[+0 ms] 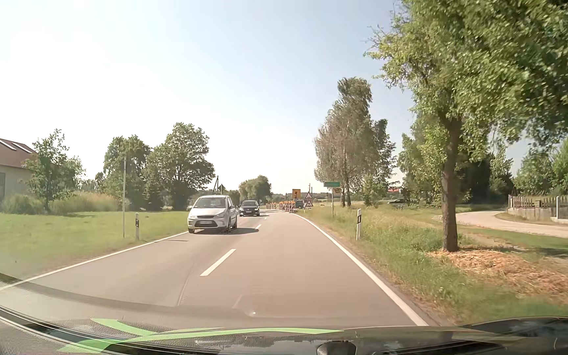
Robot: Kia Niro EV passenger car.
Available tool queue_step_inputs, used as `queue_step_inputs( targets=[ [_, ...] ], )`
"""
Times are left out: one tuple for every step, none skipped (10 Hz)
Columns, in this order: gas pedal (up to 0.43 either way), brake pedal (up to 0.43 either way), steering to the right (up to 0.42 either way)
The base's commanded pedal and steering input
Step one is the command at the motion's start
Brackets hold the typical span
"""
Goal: Follow the waypoints while adhering to traffic rules and regulations
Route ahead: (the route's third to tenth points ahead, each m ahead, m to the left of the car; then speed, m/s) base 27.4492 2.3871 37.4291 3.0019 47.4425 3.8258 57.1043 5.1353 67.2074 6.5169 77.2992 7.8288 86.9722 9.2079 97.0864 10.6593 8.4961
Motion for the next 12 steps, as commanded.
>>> queue_step_inputs(
  targets=[
    [0.157, 0.000, -0.013],
    [0.157, 0.000, -0.013],
    [0.157, 0.000, -0.013],
    [0.157, 0.000, -0.013],
    [0.157, 0.000, -0.013],
    [0.157, 0.000, -0.013],
    [0.177, 0.000, -0.013],
    [0.177, 0.000, -0.013],
    [0.177, 0.000, -0.014],
    [0.177, 0.000, -0.015],
    [0.177, 0.000, -0.017],
    [0.177, 0.000, -0.017]
  ],
)
